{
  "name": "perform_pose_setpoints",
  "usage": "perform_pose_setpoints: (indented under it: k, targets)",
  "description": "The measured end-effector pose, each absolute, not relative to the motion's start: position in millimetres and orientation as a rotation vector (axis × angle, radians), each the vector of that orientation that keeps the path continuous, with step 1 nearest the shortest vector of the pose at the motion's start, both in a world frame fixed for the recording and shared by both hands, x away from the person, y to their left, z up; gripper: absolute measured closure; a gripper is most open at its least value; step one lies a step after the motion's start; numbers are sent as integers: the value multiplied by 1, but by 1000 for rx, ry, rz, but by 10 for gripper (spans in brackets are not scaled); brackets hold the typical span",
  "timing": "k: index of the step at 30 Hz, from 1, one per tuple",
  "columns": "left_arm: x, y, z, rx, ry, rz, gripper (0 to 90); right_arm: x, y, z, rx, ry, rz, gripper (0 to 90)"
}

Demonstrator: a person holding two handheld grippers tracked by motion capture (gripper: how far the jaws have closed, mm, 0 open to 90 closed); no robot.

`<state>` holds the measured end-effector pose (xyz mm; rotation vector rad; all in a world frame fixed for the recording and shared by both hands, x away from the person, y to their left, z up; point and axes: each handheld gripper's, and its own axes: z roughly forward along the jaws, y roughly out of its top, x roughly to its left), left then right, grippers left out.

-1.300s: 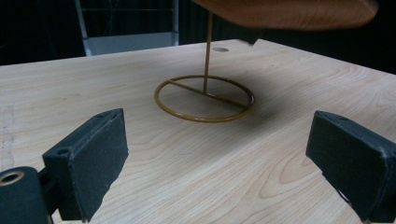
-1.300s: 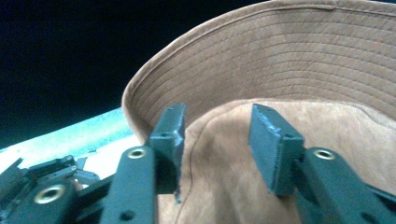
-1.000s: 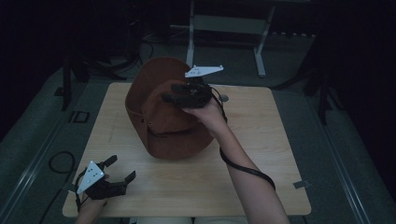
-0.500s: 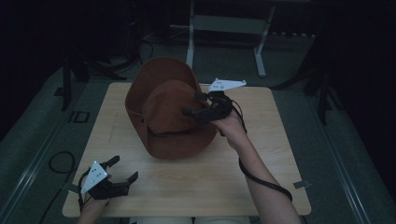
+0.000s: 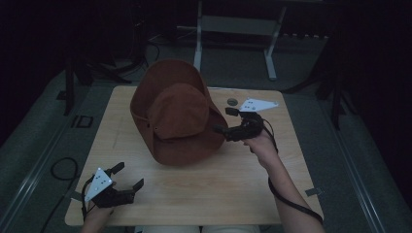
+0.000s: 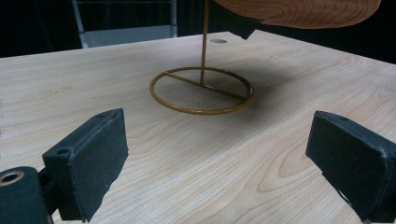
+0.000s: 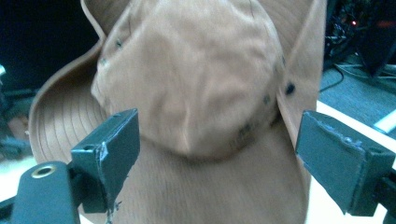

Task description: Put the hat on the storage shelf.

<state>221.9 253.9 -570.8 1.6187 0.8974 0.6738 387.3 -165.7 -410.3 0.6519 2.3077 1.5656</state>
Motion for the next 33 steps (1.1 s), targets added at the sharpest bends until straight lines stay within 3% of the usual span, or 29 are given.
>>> perform_pose_setpoints:
  k: [33]
  targets:
    - [225, 251, -574, 1659, 883, 662, 61, 344, -260, -520, 836, 2318, 1400, 145]
